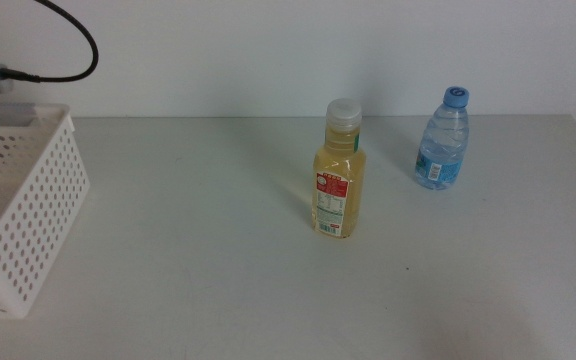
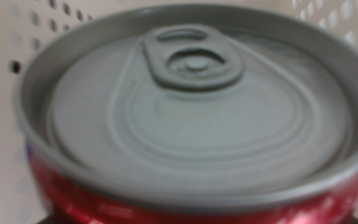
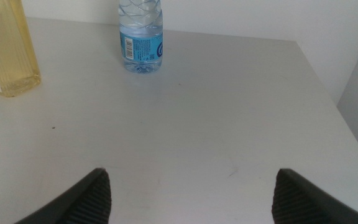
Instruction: Use arms to grab the bottles and put them into the dustbin to the left of the table.
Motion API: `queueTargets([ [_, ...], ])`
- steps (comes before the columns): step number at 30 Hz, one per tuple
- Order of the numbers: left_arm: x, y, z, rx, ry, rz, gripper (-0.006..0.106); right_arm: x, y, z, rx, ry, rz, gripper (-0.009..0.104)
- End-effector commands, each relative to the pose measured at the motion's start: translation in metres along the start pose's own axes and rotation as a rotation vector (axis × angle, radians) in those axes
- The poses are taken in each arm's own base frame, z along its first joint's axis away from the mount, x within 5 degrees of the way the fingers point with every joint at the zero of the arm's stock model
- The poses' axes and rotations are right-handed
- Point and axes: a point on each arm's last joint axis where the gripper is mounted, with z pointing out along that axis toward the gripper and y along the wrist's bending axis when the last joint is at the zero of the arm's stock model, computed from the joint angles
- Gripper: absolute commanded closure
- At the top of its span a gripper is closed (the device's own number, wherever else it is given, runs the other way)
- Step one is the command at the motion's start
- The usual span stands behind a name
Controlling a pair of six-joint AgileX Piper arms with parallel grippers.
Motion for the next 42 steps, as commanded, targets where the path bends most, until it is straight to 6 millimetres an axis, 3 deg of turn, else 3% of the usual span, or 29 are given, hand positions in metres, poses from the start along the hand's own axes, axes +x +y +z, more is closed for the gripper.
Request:
queueTargets([
  [1, -0.012, 0.006, -0.017, -0.047, -0.1, -0.017, 0.096, -0.011, -0.002, -0.003, 0.021, -0.107, -0.016, 0.029],
  [5, -0.011, 0.006, 0.005, -0.03, -0.049, -0.019, 0.079, -0.011, -0.002, -0.003, 0.021, -0.107, -0.016, 0.029],
  [12, -0.01, 0.006, 0.027, -0.008, 0.003, -0.019, 0.037, -0.011, -0.002, -0.003, 0.021, -0.107, -0.016, 0.029],
  [18, -0.011, 0.003, 0.028, 0.019, -0.003, -0.038, 0.007, -0.011, -0.002, -0.003, 0.021, -0.107, -0.016, 0.029],
  [20, -0.011, 0.002, 0.023, 0.018, -0.015, -0.04, 0.007, -0.011, -0.002, -0.003, 0.021, -0.107, -0.016, 0.029],
  [24, -0.011, 0.001, -0.003, 0.008, -0.055, -0.038, 0.007, -0.011, -0.002, -0.003, 0.021, -0.107, -0.016, 0.029],
  [29, -0.014, -0.02, -0.057, 0.022, -0.169, -0.007, 0.007, -0.011, -0.002, -0.003, 0.021, -0.107, -0.016, 0.029],
  [35, -0.015, -0.07, -0.123, 0.058, -0.346, 0.121, 0.007, -0.011, -0.002, -0.003, 0.021, -0.107, -0.016, 0.029],
  [42, 0.005, -0.118, -0.185, 0.161, -0.476, 0.242, 0.007, -0.011, -0.002, -0.003, 0.021, -0.107, -0.016, 0.029],
])
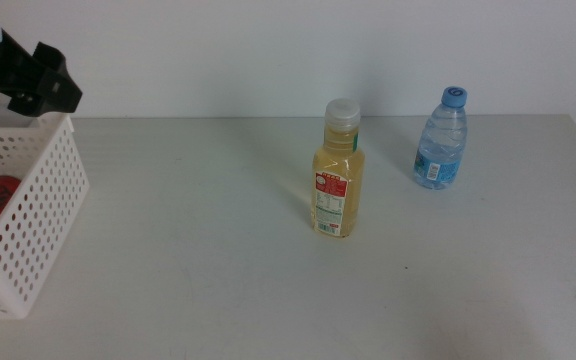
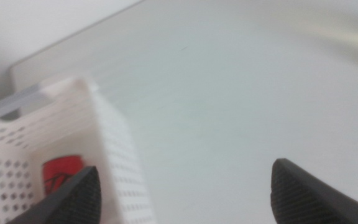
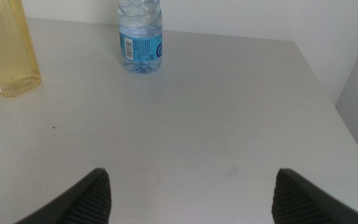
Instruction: Use arms to grab the bottles and put them into the dustbin to the left of the table.
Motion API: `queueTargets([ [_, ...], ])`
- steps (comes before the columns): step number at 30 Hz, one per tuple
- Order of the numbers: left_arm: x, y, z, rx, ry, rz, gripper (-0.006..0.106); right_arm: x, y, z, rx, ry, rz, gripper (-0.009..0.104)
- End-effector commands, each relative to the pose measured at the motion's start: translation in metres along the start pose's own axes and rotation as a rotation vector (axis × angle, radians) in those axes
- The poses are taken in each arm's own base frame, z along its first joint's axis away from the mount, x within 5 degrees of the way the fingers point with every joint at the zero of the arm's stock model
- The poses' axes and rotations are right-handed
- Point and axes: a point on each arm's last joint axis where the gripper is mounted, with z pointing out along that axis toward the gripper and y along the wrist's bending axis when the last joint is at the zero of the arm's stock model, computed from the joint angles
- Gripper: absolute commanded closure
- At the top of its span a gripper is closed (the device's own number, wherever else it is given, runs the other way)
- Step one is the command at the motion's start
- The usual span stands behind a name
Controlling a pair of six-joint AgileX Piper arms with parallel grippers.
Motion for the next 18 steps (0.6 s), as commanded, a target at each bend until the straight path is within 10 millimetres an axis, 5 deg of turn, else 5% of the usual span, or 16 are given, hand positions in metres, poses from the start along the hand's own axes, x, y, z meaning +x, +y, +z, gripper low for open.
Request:
queueTargets([
  [1, -0.009, -0.014, -0.035, 0.017, -0.121, 0.016, 0.007, -0.011, -0.002, -0.003, 0.021, -0.107, -0.016, 0.029],
  [12, 0.023, -0.042, -0.101, 0.098, -0.073, 0.057, 0.007, -0.011, -0.002, -0.003, 0.021, -0.107, -0.016, 0.029],
  [18, 0.054, -0.056, -0.109, 0.11, -0.157, -0.046, 0.007, -0.011, -0.002, -0.003, 0.021, -0.107, -0.016, 0.029],
])
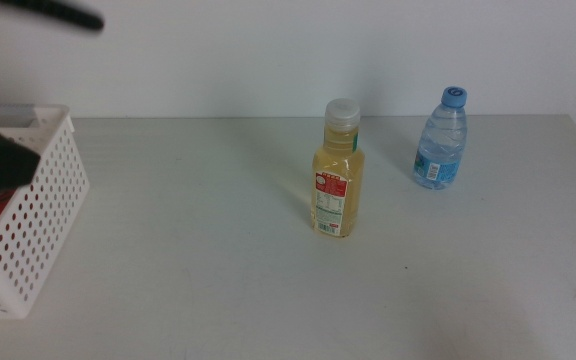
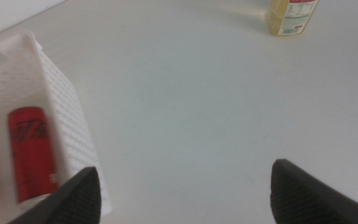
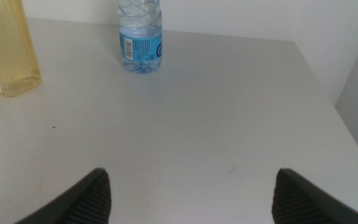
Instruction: Use arms to grab the bottles and put them into the dustbin to the left of the table.
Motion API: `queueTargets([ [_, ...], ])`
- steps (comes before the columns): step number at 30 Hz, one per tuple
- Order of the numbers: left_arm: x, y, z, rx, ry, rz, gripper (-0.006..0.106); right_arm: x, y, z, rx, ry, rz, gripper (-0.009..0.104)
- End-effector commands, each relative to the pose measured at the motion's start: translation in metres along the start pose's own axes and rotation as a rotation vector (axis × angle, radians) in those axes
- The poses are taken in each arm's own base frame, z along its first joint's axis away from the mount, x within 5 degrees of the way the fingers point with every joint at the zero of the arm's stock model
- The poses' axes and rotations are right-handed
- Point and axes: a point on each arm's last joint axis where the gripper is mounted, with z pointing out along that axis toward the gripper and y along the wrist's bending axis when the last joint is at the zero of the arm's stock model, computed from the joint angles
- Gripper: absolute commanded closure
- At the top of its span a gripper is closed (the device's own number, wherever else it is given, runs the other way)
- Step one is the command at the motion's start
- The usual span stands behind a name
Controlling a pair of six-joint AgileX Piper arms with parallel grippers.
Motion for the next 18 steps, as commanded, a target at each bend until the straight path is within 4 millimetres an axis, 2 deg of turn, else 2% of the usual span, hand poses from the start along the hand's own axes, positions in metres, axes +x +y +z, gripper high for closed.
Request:
queueTargets([
  [1, 0.006, -0.008, -0.005, 0.009, -0.13, -0.062, 0.007, -0.011, -0.002, -0.003, 0.021, -0.107, -0.016, 0.029],
  [4, 0.025, -0.018, 0.009, 0.031, -0.203, -0.12, 0.007, -0.011, -0.002, -0.003, 0.021, -0.107, -0.016, 0.029],
  [10, 0.062, -0.035, 0.048, 0.063, -0.326, -0.175, 0.007, -0.011, -0.002, -0.003, 0.021, -0.107, -0.016, 0.029],
  [14, 0.077, -0.048, 0.07, 0.123, -0.388, -0.192, 0.007, -0.011, -0.002, -0.003, 0.021, -0.107, -0.016, 0.029],
  [18, 0.079, -0.057, 0.081, 0.141, -0.534, -0.085, 0.007, -0.011, -0.002, -0.003, 0.021, -0.107, -0.016, 0.029],
])
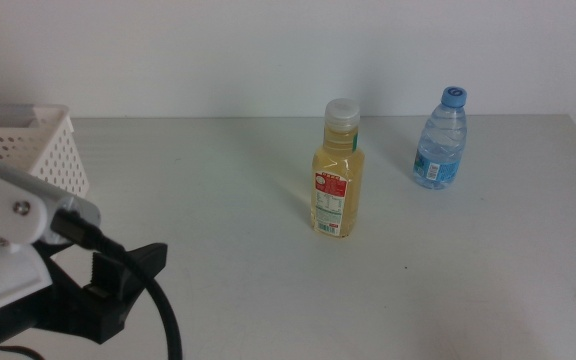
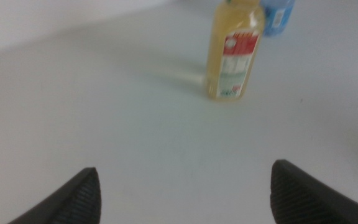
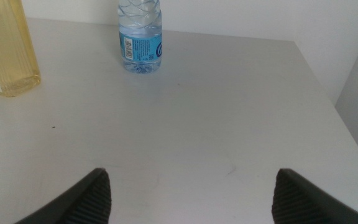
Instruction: Use arms to grab the bottles and put them into the dustbin to the left of the table.
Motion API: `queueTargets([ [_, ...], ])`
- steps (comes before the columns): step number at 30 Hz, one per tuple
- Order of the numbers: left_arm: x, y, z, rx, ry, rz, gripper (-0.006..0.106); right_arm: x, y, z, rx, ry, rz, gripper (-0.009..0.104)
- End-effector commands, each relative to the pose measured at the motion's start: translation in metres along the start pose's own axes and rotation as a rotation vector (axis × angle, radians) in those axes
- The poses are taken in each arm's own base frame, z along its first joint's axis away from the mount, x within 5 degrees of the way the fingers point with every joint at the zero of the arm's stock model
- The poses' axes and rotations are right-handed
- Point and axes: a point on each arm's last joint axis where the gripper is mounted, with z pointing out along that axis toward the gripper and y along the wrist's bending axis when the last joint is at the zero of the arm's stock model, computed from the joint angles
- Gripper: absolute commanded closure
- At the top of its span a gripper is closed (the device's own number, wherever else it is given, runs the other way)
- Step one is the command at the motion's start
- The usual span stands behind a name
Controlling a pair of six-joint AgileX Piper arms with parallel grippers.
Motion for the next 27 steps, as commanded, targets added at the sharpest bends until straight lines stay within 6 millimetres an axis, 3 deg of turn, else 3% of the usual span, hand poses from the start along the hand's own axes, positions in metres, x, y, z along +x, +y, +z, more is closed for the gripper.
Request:
queueTargets([
  [1, -0.017, -0.005, -0.001, 0.035, -0.211, 0.04, 0.007, -0.011, -0.002, -0.003, 0.021, -0.107, -0.016, 0.029],
  [5, -0.017, -0.006, 0.004, 0.044, -0.283, 0.049, 0.007, -0.011, -0.002, -0.003, 0.021, -0.107, -0.016, 0.029],
  [11, -0.016, -0.006, 0.015, 0.046, -0.255, 0.049, 0.007, -0.011, -0.002, -0.003, 0.021, -0.107, -0.016, 0.029],
  [27, -0.01, -0.017, 0.105, 0.165, -0.329, -0.057, 0.007, -0.011, -0.002, -0.003, 0.021, -0.107, -0.016, 0.029],
])
